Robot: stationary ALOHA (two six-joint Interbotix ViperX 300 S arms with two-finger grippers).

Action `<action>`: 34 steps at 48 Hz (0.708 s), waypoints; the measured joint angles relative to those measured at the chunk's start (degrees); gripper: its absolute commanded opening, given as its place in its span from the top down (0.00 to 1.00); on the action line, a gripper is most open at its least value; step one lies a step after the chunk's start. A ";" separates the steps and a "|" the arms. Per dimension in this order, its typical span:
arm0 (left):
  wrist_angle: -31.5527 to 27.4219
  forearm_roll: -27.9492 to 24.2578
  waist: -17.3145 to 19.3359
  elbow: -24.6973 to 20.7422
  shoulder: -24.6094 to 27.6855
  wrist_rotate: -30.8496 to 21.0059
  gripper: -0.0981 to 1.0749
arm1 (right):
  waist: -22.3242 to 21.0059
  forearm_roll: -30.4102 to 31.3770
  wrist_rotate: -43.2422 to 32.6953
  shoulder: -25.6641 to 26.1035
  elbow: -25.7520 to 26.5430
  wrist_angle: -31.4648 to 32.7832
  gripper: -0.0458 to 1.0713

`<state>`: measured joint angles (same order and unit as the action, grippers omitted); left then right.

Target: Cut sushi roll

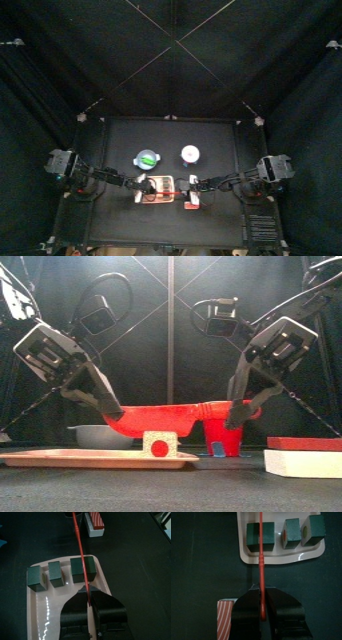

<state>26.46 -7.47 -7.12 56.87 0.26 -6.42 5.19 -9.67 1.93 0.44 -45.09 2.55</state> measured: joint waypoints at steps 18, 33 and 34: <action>0.09 -0.09 0.00 -0.53 1.85 0.00 0.66 | 0.00 -1.14 0.00 -4.04 0.44 -0.35 0.64; -0.35 0.00 0.18 -0.53 2.55 -0.09 0.66 | -0.18 -1.41 0.09 -6.42 1.32 -0.44 0.64; -0.44 0.00 0.09 -0.53 2.64 -0.09 0.66 | -0.18 -1.41 0.09 -6.42 1.41 -0.44 0.64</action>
<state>26.02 -7.47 -7.03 56.34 2.90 -6.50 5.01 -11.07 2.02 -5.98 -43.68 2.11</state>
